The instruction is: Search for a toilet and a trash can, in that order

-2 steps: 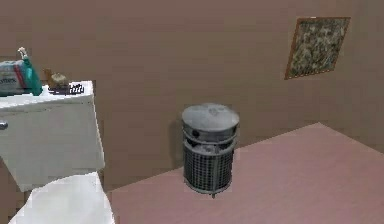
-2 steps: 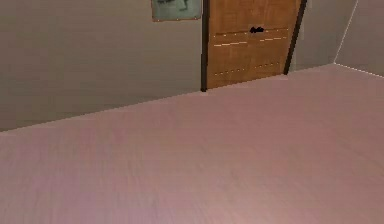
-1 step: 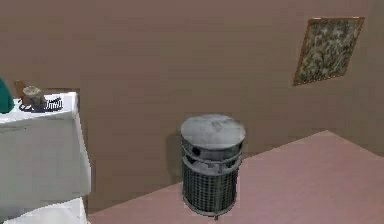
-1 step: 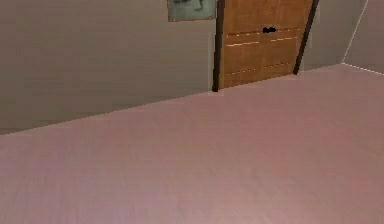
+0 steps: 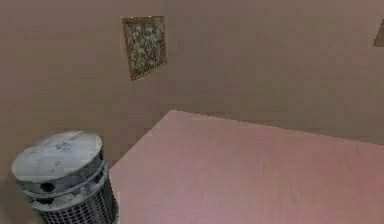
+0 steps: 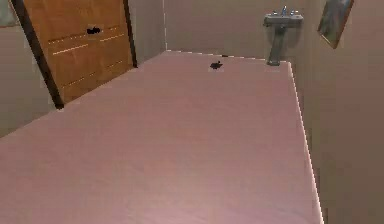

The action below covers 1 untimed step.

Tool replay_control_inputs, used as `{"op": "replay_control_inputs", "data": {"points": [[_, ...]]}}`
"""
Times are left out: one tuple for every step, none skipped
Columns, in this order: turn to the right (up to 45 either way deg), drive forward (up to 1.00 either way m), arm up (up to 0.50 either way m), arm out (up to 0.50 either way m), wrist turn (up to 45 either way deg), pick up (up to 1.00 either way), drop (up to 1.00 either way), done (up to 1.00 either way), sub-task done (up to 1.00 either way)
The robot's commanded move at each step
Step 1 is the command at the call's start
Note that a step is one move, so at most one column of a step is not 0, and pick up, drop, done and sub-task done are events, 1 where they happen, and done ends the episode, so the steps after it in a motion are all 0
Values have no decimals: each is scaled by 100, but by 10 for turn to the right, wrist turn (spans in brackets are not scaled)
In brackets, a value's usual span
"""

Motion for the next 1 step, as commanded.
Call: {"op": "replay_control_inputs", "data": {"points": [[450, 0, 0, 0, 0, 0, 0, 0, 0]]}}
